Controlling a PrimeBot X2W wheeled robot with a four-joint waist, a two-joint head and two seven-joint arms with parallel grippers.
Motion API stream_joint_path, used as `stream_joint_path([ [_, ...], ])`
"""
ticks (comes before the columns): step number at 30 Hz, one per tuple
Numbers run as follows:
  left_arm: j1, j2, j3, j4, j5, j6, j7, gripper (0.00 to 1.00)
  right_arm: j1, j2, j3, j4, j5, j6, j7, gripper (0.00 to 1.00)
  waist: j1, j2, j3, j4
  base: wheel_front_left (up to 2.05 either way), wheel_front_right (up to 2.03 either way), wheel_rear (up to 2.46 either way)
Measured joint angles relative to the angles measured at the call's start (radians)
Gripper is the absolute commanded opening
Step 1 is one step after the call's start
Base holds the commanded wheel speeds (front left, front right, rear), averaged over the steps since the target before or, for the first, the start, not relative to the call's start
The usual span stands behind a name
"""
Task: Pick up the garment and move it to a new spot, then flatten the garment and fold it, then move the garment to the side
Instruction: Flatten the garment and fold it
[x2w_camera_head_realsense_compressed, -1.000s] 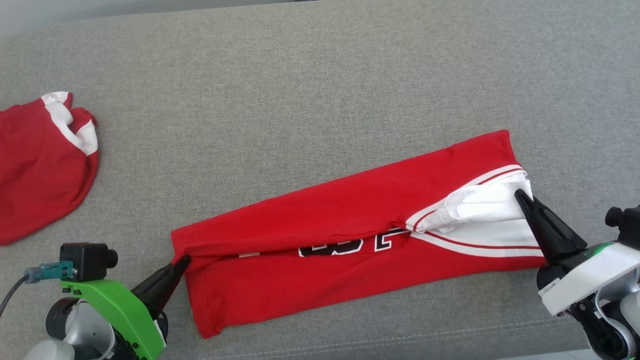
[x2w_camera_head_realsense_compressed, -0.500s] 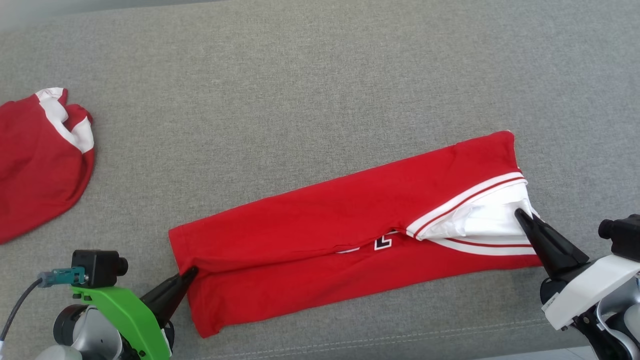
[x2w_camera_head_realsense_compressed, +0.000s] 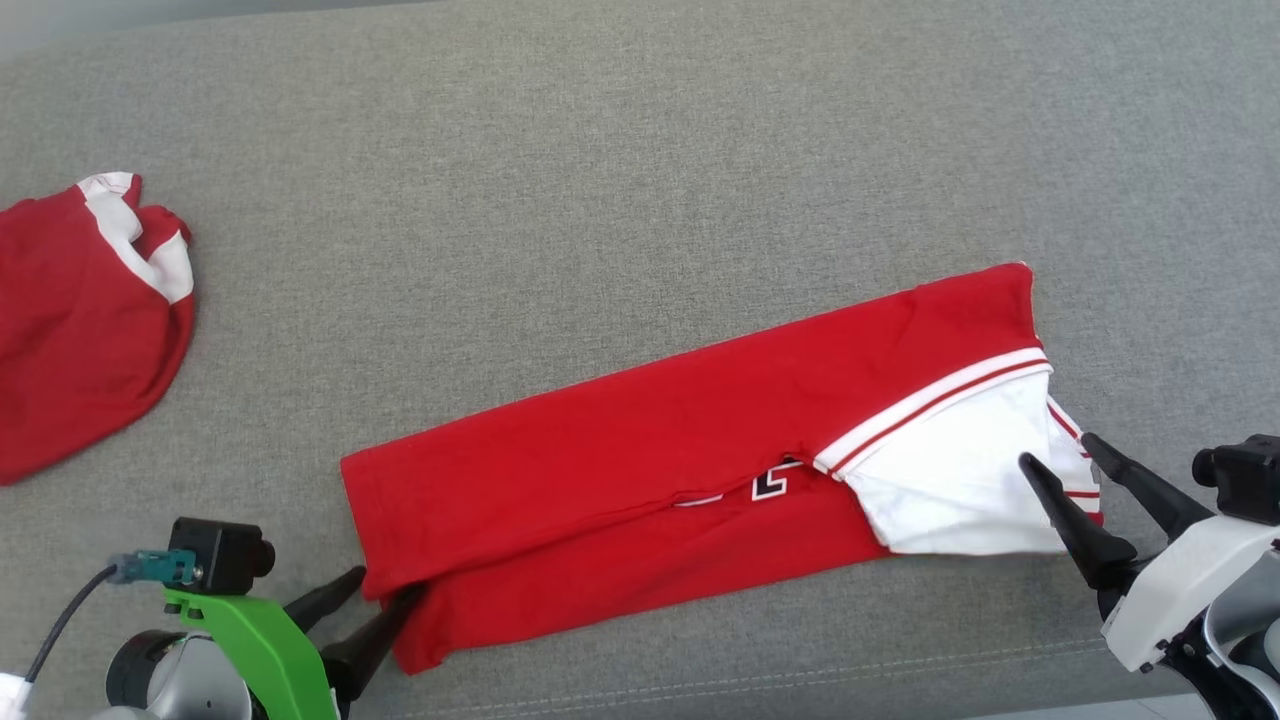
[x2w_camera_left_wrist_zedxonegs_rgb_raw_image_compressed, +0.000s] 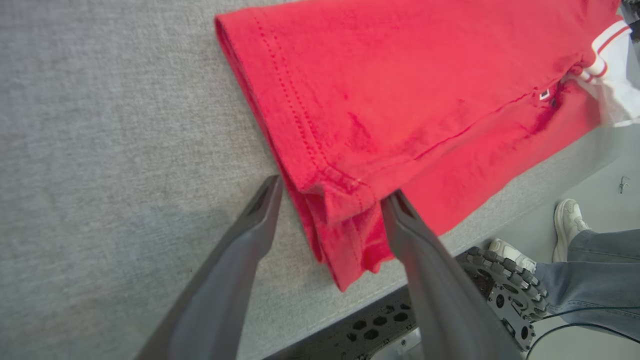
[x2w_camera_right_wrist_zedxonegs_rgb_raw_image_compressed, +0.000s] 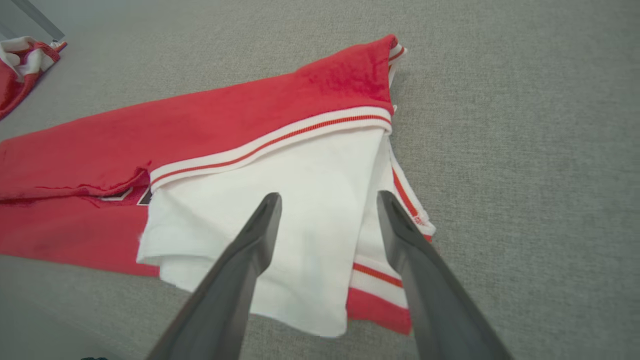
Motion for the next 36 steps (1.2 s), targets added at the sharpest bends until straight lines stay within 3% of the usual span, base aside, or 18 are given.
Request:
stream_joint_path([
  [6, 0.03, 0.045, -0.007, -0.001, 0.05, 0.005, 0.011, 1.0, 0.0, -0.005, -0.005, 0.006, 0.001, -0.009, 0.018, 1.0, 0.0, 0.0, -0.003, -0.004, 0.0, 0.0, 0.0],
  [11, 0.056, 0.062, 0.039, -0.03, 0.082, 0.053, -0.025, 1.0, -0.011, -0.011, -0.043, -0.005, 0.039, -0.025, 0.048, 1.0, 0.0, 0.0, -0.011, -0.014, 0.0, 0.0, 0.0],
  [14, 0.056, 0.065, 0.071, -0.063, 0.132, 0.086, -0.071, 1.0, -0.029, -0.047, -0.049, -0.001, 0.045, -0.026, 0.097, 1.0, 0.0001, 0.0, -0.017, -0.016, 0.0, 0.0, 0.0],
  [19, 0.024, 0.029, 0.11, -0.123, 0.214, 0.15, -0.177, 1.0, -0.061, -0.084, -0.056, 0.048, 0.053, -0.034, 0.166, 1.0, 0.0, 0.0, -0.023, 0.003, 0.0, 0.0, 0.0],
  [24, 0.013, -0.015, 0.112, -0.168, 0.278, 0.199, -0.258, 1.0, -0.114, -0.075, -0.05, 0.092, 0.086, -0.034, 0.224, 1.0, 0.0, 0.0, -0.028, 0.036, 0.0, 0.0, 0.0],
  [36, 0.021, -0.083, 0.09, -0.196, 0.307, 0.219, -0.319, 1.0, -0.165, -0.071, -0.01, 0.206, 0.086, -0.043, 0.343, 1.0, 0.0, 0.0, -0.013, 0.142, 0.0, 0.0, 0.0],
])
